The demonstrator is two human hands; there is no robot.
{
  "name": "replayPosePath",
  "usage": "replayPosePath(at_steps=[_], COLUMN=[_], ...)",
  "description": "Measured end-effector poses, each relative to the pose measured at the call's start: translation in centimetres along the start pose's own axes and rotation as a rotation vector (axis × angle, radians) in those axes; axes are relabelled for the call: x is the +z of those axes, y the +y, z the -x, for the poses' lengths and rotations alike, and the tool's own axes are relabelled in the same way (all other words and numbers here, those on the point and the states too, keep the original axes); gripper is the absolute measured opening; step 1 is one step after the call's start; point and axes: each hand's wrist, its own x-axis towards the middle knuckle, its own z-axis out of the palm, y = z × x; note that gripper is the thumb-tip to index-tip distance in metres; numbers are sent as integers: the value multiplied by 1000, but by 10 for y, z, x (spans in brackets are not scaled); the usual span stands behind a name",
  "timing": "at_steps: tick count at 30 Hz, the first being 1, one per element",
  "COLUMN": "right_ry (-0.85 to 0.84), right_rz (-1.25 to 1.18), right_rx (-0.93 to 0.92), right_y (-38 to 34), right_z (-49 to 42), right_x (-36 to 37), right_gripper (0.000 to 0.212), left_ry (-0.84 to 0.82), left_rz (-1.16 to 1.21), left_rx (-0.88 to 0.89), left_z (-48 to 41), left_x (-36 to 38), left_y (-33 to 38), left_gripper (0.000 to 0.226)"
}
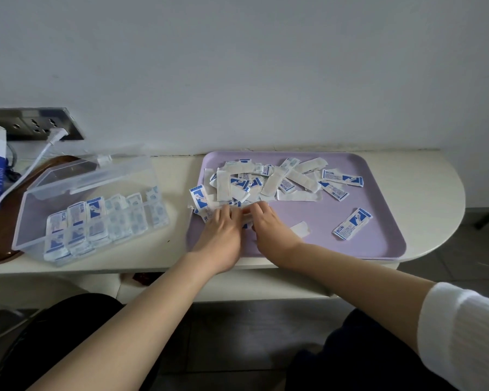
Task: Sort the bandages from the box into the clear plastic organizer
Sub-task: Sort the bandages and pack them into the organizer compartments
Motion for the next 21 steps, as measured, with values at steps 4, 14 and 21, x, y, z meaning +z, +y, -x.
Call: replayPosePath(at_steps=[4,14,21], right_ry=[-30,63,5], right_rz=[36,60,-482], right_rx=[12,1,82], right_y=[6,2,-15], right_z=[-1,-1,-1], right_x=[-1,-19,-37], right_gripper=[43,17,8], left_ry=[21,96,121], left_rz=[-73,185,489], left_rx=[-31,-53,-112], left_z=[2,17,39], left_x=[0,-26,-49], left_y=[1,-3,-29], left_gripper=[27,12,24])
